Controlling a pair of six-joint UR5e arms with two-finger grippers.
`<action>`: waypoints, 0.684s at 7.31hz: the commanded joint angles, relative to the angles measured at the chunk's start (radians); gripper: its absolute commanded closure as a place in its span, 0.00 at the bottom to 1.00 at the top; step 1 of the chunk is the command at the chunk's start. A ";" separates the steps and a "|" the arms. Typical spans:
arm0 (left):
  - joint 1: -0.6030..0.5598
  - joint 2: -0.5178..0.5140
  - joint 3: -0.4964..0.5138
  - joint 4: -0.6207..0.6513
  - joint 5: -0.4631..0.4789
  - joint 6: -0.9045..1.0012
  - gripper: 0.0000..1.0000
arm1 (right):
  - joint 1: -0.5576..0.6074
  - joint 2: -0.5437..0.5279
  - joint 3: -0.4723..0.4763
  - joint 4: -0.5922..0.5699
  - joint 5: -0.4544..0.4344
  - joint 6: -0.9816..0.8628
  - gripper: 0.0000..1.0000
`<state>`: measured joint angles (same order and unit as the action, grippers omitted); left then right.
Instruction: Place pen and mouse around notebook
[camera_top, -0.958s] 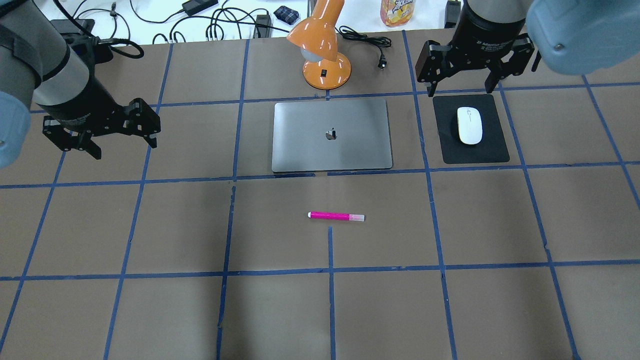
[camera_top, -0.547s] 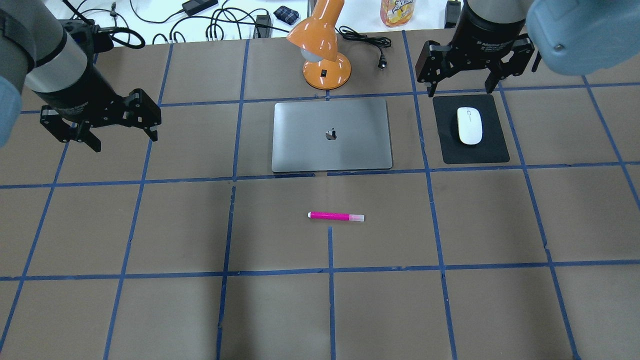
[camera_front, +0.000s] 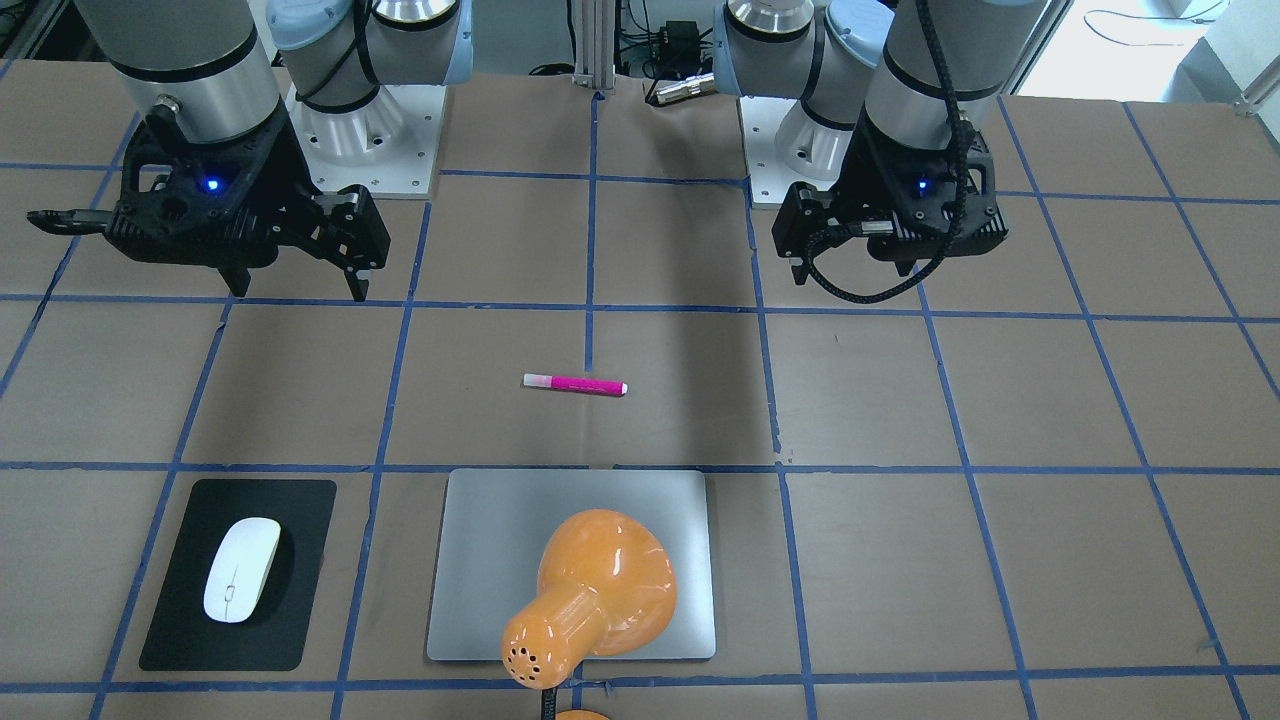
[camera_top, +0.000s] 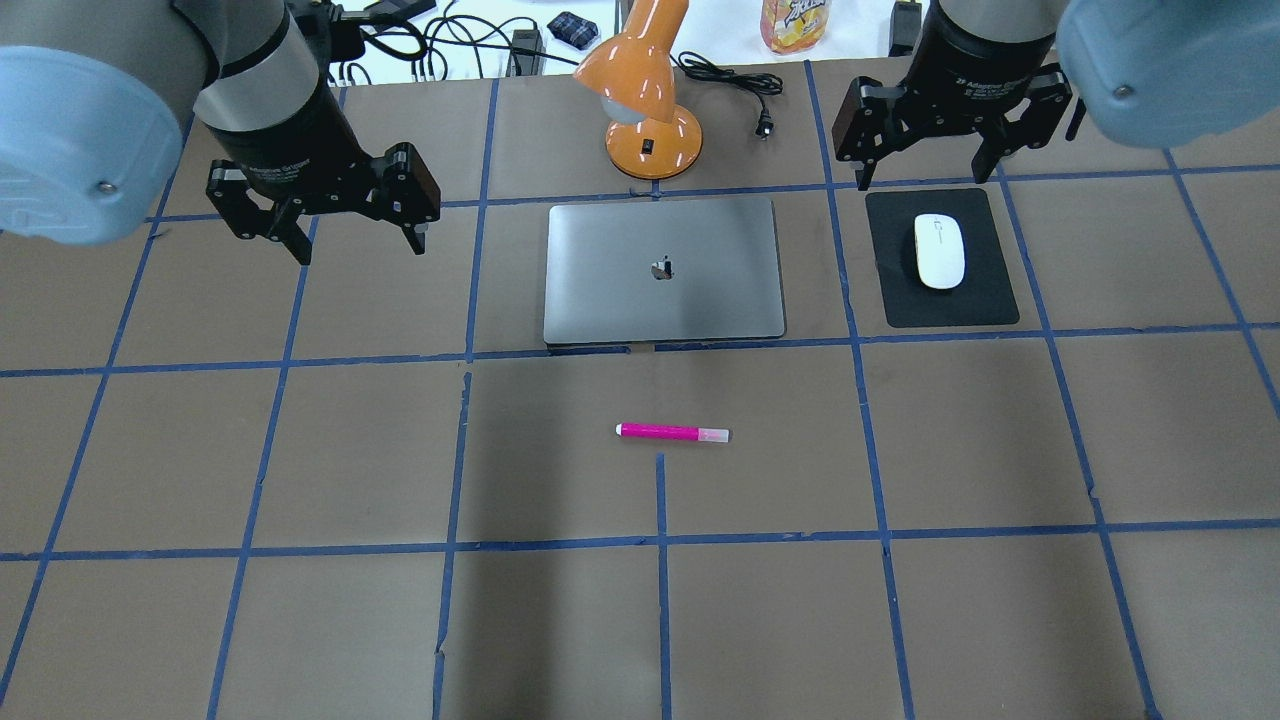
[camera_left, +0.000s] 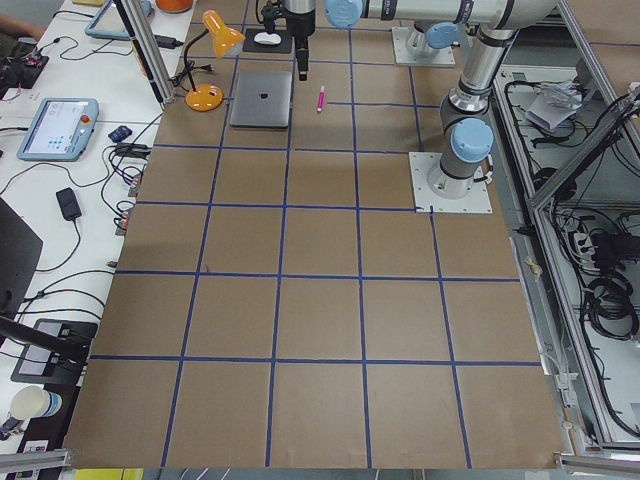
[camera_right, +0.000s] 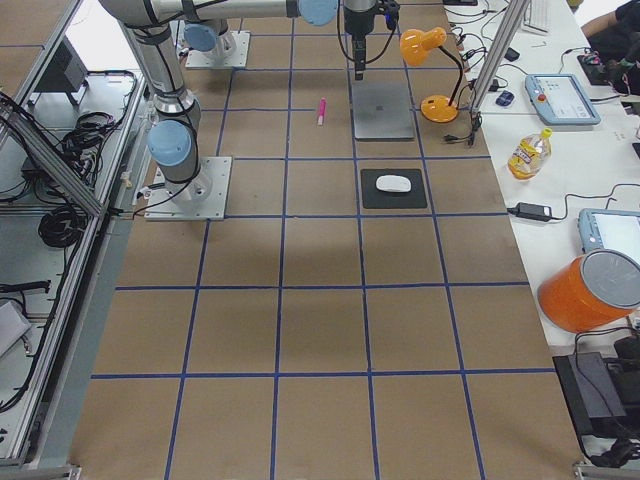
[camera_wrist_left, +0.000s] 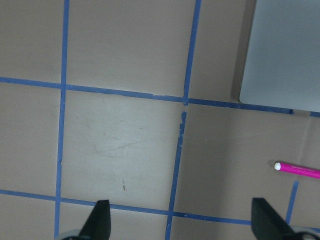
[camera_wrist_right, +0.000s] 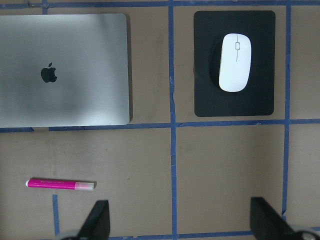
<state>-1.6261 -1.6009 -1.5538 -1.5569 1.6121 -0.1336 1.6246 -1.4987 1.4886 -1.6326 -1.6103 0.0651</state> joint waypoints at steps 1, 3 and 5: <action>-0.005 -0.016 -0.005 0.018 -0.020 0.022 0.00 | 0.001 0.000 -0.001 0.000 0.000 -0.001 0.00; -0.005 -0.020 0.011 0.009 -0.018 0.020 0.00 | 0.001 0.002 -0.002 0.000 0.000 -0.001 0.00; 0.024 0.001 -0.005 0.006 -0.011 0.081 0.00 | 0.001 0.002 -0.001 0.000 0.001 -0.001 0.00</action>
<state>-1.6227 -1.6121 -1.5488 -1.5493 1.5985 -0.0982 1.6255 -1.4974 1.4875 -1.6320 -1.6105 0.0646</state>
